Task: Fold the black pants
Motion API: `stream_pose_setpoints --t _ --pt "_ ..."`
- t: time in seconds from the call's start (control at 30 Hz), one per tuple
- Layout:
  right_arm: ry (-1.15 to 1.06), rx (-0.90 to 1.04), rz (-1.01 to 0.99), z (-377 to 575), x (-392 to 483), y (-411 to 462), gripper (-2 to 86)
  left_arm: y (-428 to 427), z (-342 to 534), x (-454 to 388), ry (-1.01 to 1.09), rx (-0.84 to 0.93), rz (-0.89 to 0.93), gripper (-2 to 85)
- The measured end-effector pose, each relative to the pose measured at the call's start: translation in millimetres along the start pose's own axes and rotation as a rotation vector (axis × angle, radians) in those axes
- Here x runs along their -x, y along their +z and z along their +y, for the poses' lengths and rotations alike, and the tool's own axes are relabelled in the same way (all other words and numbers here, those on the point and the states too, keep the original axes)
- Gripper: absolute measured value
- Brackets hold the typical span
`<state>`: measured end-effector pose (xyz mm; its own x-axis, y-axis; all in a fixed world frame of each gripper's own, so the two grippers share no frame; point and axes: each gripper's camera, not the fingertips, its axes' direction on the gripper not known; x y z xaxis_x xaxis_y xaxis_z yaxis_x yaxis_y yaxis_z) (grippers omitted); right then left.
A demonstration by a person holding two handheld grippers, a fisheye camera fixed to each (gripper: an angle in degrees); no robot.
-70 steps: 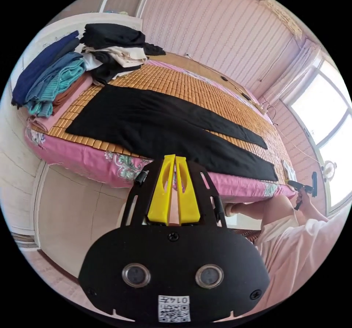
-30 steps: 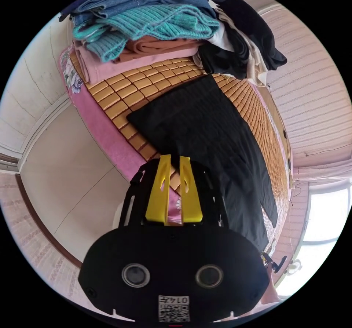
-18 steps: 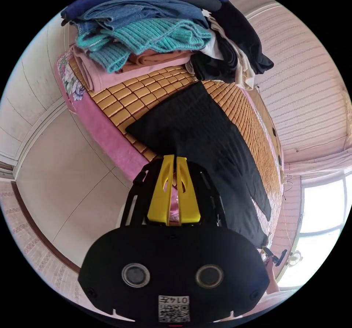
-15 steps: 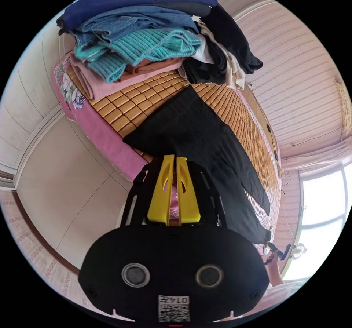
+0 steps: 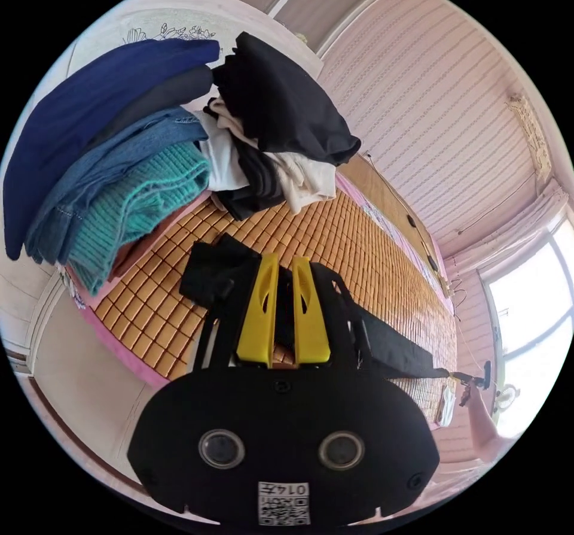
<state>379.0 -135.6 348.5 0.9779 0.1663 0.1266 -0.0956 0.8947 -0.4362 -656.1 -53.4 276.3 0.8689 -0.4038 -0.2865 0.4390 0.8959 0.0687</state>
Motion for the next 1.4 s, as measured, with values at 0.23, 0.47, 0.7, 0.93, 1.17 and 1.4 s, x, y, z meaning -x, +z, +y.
stream_pose_setpoints --t 0.23,0.47,0.7,0.93,1.17,1.4 --pt "0.05 -0.016 0.049 -23 -13 40 12.2 56 33 -75 0.214 0.128 -0.016 5.7" --pt "0.024 0.007 0.109 -12 3 85 10.9 150 67 -125 0.43 0.467 -0.318 3.6" --pt "-0.099 0.018 0.116 29 0 78 0.0 148 74 -142 0.452 0.595 -0.315 -0.7" --pt "-0.043 -0.03 0.065 140 -50 46 -0.4 106 120 -143 0.428 0.642 -0.217 -0.9" --pt "0.104 -0.048 0.095 221 -95 32 0.9 55 156 -224 0.697 0.551 -0.16 1.6" --pt "0.049 -0.057 0.075 218 -77 40 4.5 88 180 -328 1.002 0.585 -0.12 4.8"
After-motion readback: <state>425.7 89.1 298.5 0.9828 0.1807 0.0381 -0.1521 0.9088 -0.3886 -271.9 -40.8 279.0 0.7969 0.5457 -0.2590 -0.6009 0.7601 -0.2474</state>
